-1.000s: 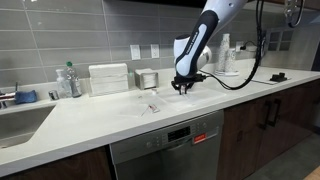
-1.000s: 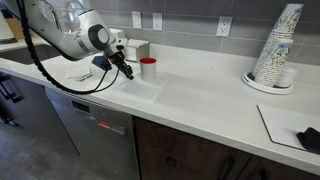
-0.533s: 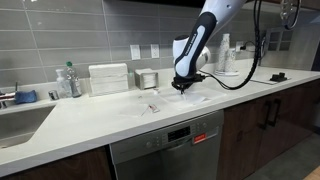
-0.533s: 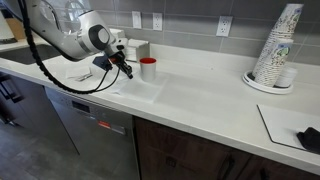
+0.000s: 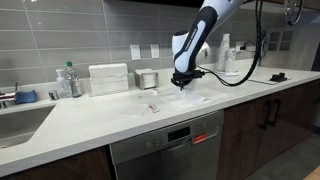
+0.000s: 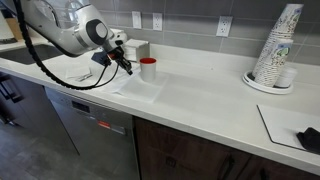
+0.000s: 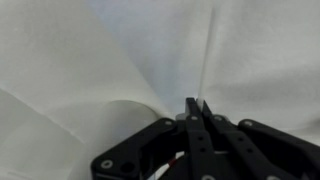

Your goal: Put the straw in the mug

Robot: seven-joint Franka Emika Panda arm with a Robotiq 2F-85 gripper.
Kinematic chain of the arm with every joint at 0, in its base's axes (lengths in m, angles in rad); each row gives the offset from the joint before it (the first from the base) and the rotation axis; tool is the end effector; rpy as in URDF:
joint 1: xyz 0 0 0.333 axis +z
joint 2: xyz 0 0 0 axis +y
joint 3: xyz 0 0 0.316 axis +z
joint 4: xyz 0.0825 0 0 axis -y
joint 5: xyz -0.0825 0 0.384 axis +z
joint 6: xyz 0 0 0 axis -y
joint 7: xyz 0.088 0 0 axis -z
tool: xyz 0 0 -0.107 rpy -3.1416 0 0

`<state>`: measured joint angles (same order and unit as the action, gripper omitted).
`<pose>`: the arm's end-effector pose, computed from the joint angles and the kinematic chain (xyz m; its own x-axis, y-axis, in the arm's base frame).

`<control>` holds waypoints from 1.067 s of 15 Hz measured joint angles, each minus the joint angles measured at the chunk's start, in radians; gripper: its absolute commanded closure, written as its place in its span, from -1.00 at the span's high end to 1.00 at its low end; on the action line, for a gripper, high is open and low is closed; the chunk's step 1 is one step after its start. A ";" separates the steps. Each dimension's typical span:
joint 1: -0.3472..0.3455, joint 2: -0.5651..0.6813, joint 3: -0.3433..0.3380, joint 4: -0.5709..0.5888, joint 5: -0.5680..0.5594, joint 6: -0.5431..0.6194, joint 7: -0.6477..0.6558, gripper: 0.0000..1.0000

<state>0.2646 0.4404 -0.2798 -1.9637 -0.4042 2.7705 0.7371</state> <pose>0.6470 0.0190 0.2923 0.8425 -0.2863 0.4562 -0.3649 -0.9264 0.0926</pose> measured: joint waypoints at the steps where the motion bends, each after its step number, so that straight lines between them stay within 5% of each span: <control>1: 0.003 -0.016 -0.002 -0.001 0.000 -0.004 0.000 -0.98; 8: 0.052 -0.108 -0.070 -0.004 -0.169 0.088 0.128 -0.98; 16: 0.213 -0.085 -0.412 0.097 -0.515 0.212 0.635 -0.98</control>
<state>0.4780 0.3557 -0.6916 -1.8663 -0.9187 2.9822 1.3719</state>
